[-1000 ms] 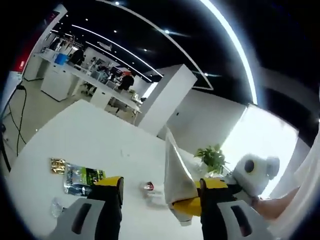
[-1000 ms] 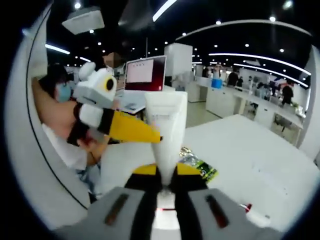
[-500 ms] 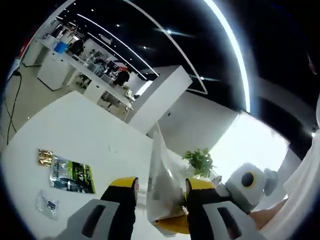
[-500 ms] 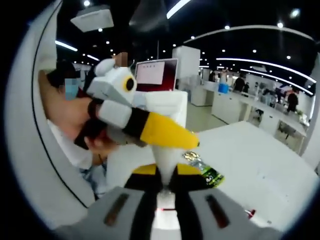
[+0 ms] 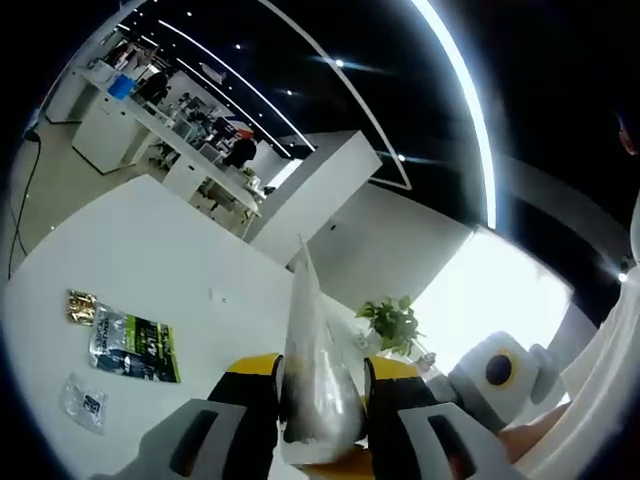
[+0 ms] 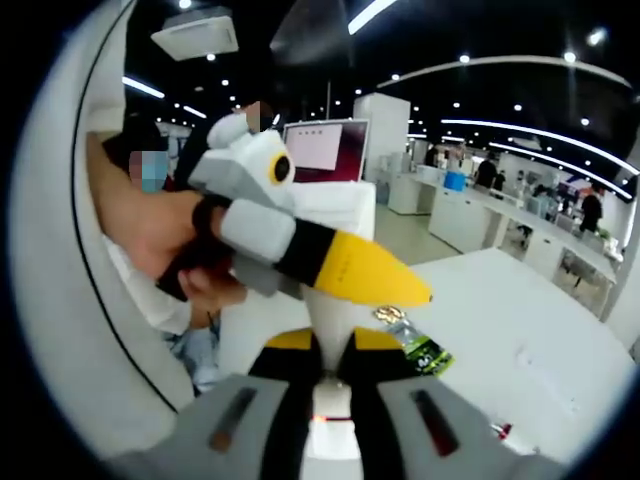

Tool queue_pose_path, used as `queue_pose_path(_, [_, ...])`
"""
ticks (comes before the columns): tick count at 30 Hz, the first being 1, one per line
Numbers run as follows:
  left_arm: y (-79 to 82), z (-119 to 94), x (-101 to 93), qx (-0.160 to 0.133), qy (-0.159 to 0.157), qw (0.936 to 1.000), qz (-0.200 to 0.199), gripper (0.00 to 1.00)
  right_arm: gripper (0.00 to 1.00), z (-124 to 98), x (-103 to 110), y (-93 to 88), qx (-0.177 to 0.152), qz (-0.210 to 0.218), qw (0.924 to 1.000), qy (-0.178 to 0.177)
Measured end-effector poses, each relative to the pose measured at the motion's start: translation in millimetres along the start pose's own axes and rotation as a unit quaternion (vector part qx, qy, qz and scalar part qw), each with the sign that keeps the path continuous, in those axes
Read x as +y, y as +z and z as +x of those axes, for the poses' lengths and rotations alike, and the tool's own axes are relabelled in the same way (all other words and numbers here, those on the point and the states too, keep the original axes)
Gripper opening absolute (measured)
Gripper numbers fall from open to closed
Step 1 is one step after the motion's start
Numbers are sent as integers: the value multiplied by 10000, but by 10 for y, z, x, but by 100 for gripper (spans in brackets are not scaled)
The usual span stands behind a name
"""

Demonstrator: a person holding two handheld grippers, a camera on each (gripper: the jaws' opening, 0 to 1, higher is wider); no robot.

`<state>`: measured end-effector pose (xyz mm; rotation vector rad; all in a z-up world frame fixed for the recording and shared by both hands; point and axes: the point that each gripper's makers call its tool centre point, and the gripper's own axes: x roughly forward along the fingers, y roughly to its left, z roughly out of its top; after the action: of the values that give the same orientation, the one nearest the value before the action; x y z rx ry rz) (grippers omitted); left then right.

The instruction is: Arrange the skincare products in the storage area until every visible bottle or jar stands upright without overlapping.

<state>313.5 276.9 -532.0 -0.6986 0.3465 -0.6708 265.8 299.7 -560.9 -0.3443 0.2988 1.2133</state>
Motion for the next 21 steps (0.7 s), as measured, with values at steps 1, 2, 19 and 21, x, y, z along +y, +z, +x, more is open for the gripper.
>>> queue_pose_path(1, [-1, 1, -1, -2, 3, 10000, 11, 34, 10, 0, -2, -1, 0, 11, 10000, 2])
queue_pose_path(2, [-2, 5, -2, -4, 7, 10000, 21, 34, 10, -3, -3, -4, 2, 43, 10000, 7])
queue_pose_path(19, [15, 11, 59, -31, 277, 9994, 207, 24, 14, 47, 22, -40, 75, 375, 9992, -98])
queue_pose_path(21, [30, 9, 66, -44, 290, 9994, 201, 22, 15, 51, 21, -39, 73, 376, 9992, -111])
